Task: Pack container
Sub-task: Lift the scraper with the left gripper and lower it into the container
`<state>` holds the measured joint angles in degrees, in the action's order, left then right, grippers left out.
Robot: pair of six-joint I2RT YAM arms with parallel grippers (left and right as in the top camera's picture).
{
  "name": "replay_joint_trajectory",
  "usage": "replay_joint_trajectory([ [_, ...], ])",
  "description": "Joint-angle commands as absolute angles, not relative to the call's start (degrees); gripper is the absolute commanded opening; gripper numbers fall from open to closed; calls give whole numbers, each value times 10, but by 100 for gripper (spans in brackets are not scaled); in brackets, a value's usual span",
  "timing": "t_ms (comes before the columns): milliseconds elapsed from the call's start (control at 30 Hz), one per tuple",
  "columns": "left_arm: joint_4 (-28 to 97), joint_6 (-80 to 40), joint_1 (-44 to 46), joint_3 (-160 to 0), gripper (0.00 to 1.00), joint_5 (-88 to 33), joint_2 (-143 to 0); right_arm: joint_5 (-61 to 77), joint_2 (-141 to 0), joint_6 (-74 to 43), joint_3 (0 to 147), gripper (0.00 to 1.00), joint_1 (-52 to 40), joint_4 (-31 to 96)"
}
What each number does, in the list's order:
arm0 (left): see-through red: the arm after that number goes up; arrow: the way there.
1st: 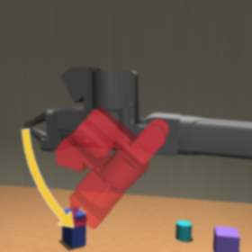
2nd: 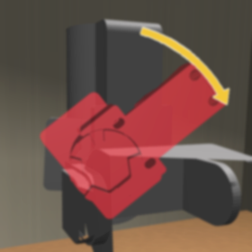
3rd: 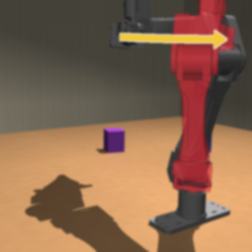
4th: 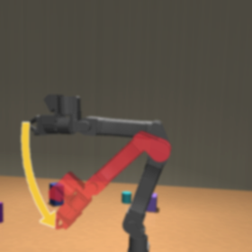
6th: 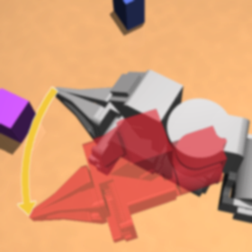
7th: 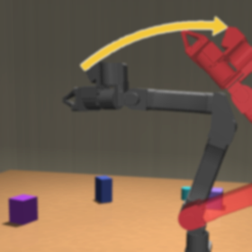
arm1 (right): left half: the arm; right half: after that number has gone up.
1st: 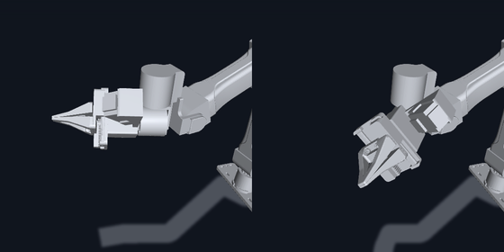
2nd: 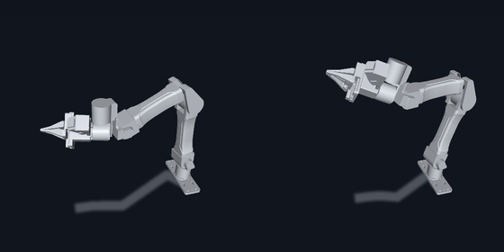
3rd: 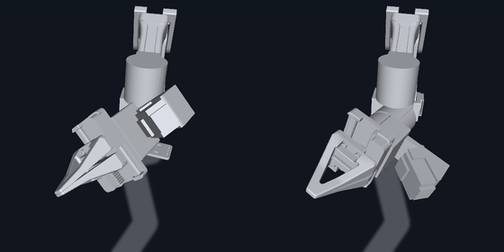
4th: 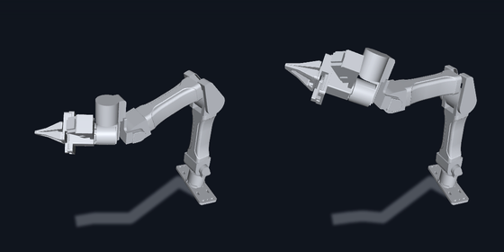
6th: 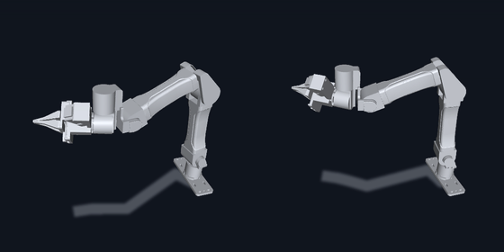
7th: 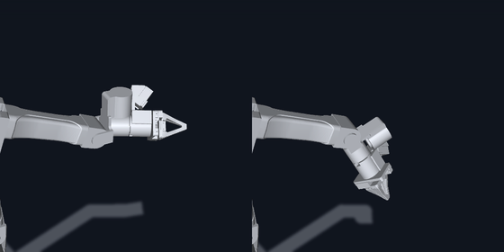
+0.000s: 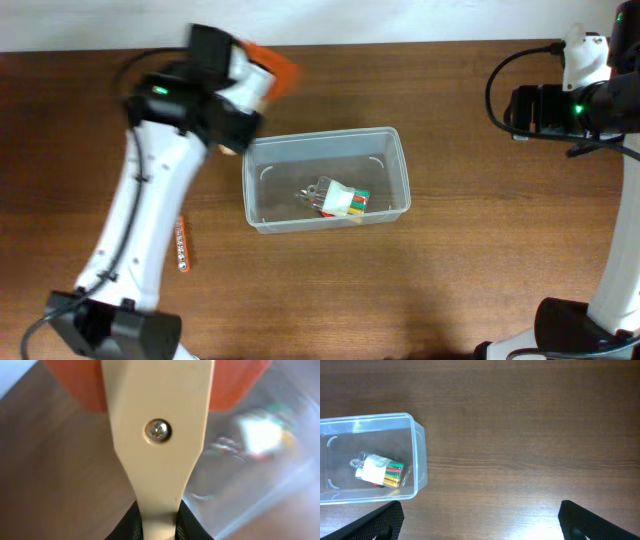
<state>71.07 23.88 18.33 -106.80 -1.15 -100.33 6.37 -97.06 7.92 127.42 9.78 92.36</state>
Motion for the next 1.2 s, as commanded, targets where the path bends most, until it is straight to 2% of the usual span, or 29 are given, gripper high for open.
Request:
replay_joint_trajectory([
  [0, 709, 463, 239, -1052, 2, -56, -1018, 69, -971, 81, 1270, 99, 102, 921],
  [233, 699, 516, 269, -1028, 2, -47, -1079, 69, -971, 81, 1270, 99, 102, 921],
  [767, 675, 520, 228, -1012, 2, -18, -1228, 69, -971, 81, 1270, 99, 102, 921],
  [800, 674, 520, 228, -1012, 6, -18, -1230, 69, -971, 81, 1270, 99, 102, 921],
  [833, 673, 519, 228, -1012, 14, -17, -1233, 69, -971, 81, 1270, 99, 102, 921],
  [867, 673, 519, 228, -1012, 31, -18, -1235, 69, -971, 81, 1270, 99, 102, 921],
  [967, 675, 519, 228, -1012, 33, -18, -1237, 69, -971, 81, 1270, 98, 102, 921],
  [1067, 680, 519, 228, -1013, 44, -17, -1236, 69, -971, 81, 1270, 99, 102, 921],
  [1167, 689, 519, 228, -1015, 47, -17, -1235, 69, -971, 81, 1270, 99, 102, 918],
])
